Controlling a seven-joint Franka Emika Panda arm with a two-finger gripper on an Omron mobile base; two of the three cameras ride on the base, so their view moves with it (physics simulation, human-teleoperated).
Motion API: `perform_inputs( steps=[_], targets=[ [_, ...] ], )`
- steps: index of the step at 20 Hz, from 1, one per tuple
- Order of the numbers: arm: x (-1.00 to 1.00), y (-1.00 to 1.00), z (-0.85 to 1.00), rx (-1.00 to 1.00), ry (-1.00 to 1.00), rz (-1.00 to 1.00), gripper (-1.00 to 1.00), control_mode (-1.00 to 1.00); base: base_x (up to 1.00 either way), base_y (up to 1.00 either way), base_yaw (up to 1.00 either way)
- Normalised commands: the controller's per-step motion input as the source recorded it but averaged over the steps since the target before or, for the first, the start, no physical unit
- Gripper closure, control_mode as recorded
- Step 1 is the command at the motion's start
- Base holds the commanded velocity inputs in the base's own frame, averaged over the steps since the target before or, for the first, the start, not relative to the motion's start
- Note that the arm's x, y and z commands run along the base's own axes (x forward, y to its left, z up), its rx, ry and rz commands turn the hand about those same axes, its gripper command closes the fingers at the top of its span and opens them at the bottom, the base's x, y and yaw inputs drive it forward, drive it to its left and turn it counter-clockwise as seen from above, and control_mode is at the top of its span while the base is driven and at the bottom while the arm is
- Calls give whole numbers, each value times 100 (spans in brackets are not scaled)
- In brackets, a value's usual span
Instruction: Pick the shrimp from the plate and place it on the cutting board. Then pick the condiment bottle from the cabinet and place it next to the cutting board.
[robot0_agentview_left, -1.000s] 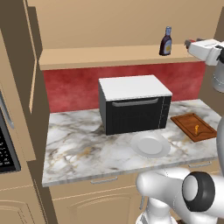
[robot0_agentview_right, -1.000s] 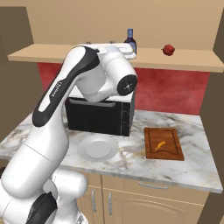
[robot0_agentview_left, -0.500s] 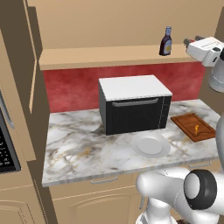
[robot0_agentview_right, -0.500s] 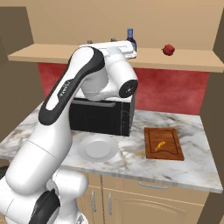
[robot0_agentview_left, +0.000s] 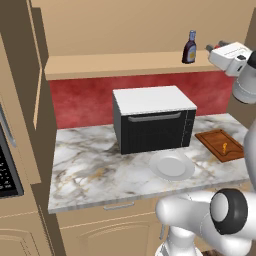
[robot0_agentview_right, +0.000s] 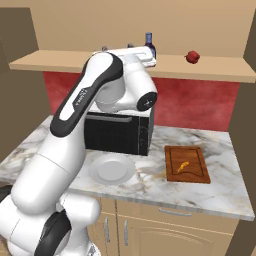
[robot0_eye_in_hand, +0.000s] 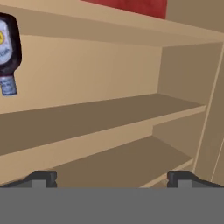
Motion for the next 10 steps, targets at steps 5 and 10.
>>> perform_inputs(
  steps=[5, 10],
  targets=[
    [22, -2, 0, 0, 0, 0, -100, -100, 0, 0, 0],
    [17, -9, 0, 0, 2, 0, -100, -100, 0, 0, 0]
  ],
)
